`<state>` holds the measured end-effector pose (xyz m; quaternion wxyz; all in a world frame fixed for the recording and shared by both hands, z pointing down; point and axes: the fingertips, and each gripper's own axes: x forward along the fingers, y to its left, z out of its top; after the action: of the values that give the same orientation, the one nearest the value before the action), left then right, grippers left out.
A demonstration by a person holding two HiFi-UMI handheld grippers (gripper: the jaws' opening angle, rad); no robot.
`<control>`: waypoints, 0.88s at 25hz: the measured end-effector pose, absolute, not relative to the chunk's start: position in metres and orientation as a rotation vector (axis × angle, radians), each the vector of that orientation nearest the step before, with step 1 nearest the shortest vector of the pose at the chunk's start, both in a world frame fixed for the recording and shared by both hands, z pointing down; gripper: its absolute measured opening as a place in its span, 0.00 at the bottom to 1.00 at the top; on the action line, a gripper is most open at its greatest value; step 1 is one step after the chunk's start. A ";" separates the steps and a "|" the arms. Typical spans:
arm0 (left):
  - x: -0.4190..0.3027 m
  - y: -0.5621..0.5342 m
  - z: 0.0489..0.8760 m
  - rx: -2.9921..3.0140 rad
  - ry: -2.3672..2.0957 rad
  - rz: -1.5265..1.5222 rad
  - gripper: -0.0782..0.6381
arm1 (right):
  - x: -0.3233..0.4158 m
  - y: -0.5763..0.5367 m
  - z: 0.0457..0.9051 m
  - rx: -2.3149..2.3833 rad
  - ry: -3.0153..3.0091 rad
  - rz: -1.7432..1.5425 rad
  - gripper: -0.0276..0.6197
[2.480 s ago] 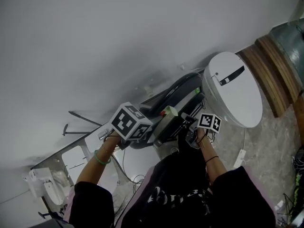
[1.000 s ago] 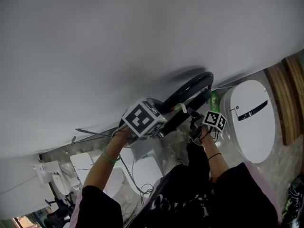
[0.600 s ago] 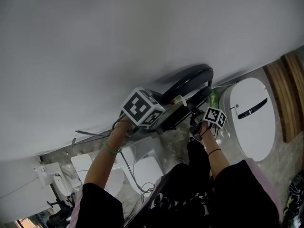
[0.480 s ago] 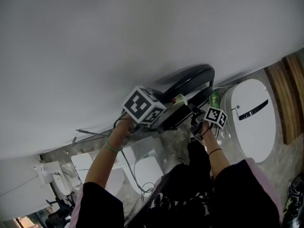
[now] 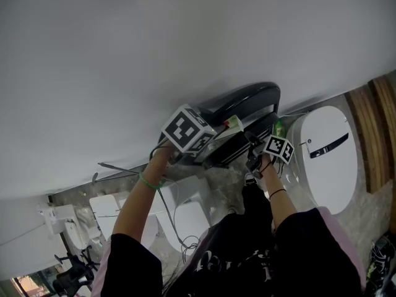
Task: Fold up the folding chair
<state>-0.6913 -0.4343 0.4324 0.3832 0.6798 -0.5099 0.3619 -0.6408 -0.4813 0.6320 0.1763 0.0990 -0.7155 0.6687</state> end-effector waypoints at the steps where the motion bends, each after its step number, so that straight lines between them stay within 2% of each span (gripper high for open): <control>1: -0.691 -0.435 0.432 1.728 -1.305 0.921 0.24 | -0.641 -0.482 0.632 0.278 -2.028 1.889 0.16; 4: -0.694 -0.436 0.432 1.705 -1.331 0.911 0.27 | -0.639 -0.483 0.632 0.284 -2.045 1.847 0.16; 8: -0.703 -0.434 0.431 1.673 -1.428 0.920 0.36 | -0.628 -0.479 0.632 0.309 -2.089 1.687 0.19; 15: -0.709 -0.429 0.423 1.634 -1.648 0.974 0.37 | -0.590 -0.474 0.617 0.272 -2.149 1.542 0.19; 22: -0.707 -0.390 0.371 1.580 -1.868 0.695 0.36 | -0.559 -0.457 0.577 0.160 -2.271 1.281 0.18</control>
<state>-0.7069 -0.3900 0.3708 0.2948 0.5935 -0.7019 0.2610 -0.5590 -0.4574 0.5771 0.2615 0.0591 -0.8391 0.4734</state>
